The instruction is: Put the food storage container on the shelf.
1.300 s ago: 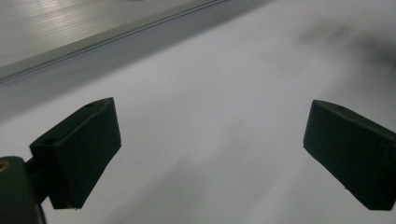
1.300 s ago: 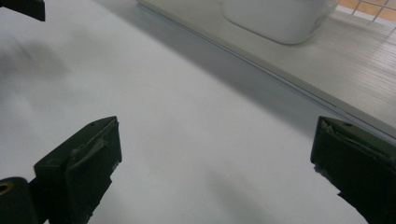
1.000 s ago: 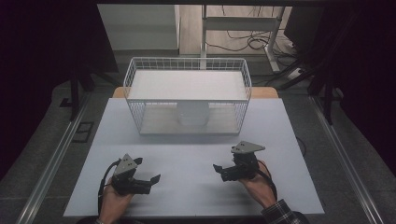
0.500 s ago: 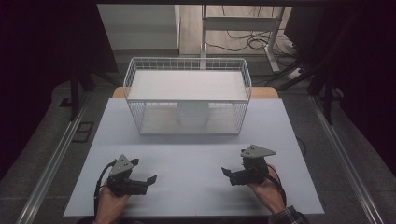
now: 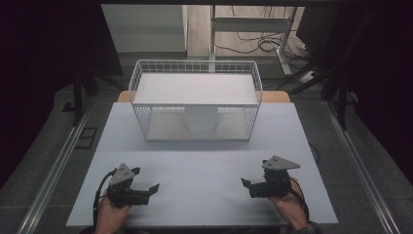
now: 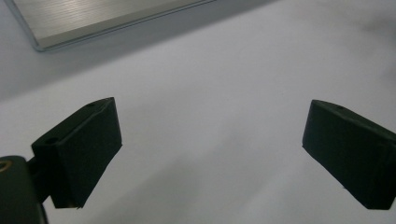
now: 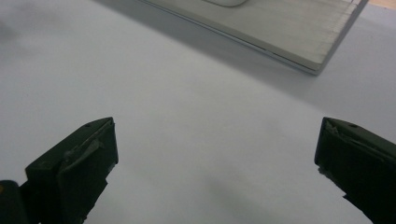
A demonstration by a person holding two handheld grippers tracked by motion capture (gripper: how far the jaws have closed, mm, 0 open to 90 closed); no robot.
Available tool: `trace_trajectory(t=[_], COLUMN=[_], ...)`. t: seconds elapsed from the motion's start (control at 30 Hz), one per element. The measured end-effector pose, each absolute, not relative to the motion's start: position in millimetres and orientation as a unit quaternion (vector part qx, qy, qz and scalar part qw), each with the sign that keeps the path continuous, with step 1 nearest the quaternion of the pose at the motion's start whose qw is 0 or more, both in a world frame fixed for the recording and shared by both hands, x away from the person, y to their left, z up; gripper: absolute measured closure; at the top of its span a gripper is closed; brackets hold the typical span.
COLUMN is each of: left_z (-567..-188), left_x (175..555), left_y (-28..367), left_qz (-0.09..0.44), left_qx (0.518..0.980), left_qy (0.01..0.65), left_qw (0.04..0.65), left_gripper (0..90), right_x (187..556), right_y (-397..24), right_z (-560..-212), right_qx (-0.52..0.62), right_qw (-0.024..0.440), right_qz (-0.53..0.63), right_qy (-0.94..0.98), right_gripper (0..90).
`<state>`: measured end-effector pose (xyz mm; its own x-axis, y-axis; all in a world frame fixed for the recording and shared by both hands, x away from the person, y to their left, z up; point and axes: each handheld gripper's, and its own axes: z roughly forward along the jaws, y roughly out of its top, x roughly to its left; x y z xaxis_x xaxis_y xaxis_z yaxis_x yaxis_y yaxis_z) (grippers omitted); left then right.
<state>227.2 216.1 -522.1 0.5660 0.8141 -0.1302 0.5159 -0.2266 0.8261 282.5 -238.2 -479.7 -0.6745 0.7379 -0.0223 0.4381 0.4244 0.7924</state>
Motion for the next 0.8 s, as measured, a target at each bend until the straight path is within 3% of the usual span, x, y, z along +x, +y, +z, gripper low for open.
trace_trajectory(t=[0.8], left_z=[-526.8], left_x=[213.4], left_y=[235.7], left_qz=[0.17], left_qx=[0.757], left_qy=[0.454], left_qw=[0.438], left_gripper=[4.1], right_x=[259.8], right_y=[-271.3], right_z=[-497.6], right_qx=[0.389], right_qw=[0.187], right_qz=[0.377], right_qy=[0.819], right_gripper=[0.0])
